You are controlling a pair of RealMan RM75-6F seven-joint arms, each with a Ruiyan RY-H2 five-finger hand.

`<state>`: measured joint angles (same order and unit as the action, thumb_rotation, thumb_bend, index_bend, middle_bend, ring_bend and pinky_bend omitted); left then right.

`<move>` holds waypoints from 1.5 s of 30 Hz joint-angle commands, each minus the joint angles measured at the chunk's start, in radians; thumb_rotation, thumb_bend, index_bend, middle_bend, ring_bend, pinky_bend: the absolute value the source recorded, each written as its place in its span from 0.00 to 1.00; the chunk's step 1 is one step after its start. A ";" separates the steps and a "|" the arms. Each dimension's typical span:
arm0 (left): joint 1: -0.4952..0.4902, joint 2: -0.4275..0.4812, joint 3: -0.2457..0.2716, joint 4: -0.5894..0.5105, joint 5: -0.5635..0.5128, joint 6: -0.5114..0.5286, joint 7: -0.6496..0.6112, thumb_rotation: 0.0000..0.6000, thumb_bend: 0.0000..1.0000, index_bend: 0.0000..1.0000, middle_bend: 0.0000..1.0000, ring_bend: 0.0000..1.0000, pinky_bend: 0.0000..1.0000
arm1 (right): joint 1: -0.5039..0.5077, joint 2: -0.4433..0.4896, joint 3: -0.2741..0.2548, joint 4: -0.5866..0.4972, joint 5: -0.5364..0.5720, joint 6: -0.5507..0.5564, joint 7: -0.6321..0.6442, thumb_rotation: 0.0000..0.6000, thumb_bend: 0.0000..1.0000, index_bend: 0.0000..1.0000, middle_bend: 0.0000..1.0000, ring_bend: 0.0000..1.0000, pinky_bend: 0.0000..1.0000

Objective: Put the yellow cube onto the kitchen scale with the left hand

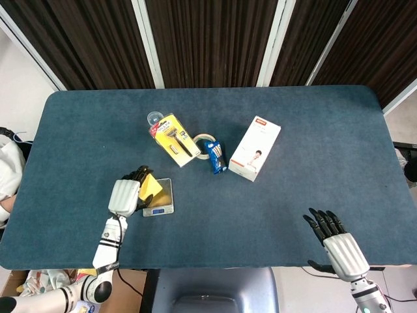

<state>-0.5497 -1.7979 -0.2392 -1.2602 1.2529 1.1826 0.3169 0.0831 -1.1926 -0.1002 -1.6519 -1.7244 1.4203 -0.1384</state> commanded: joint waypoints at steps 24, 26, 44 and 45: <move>-0.007 0.025 0.045 -0.057 0.034 0.000 -0.067 1.00 0.38 0.00 0.00 0.00 0.11 | -0.002 0.005 -0.002 0.003 -0.010 0.012 0.012 1.00 0.19 0.00 0.00 0.00 0.00; 0.009 0.053 0.058 -0.091 0.066 0.037 -0.074 1.00 0.38 0.00 0.00 0.00 0.10 | -0.001 0.003 -0.002 0.004 -0.008 0.009 0.009 1.00 0.19 0.00 0.00 0.00 0.00; 0.346 0.499 0.353 -0.128 0.305 0.344 -0.384 1.00 0.38 0.00 0.00 0.00 0.03 | -0.007 -0.034 -0.004 0.006 -0.016 0.005 -0.071 1.00 0.19 0.00 0.00 0.00 0.00; 0.345 0.505 0.348 -0.126 0.305 0.342 -0.411 1.00 0.38 0.00 0.00 0.00 0.03 | -0.007 -0.037 -0.006 0.007 -0.019 0.003 -0.074 1.00 0.19 0.00 0.00 0.00 0.00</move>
<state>-0.2240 -1.3263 0.0886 -1.4218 1.5349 1.5218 -0.0275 0.0785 -1.2246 -0.1060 -1.6486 -1.7386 1.4228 -0.2079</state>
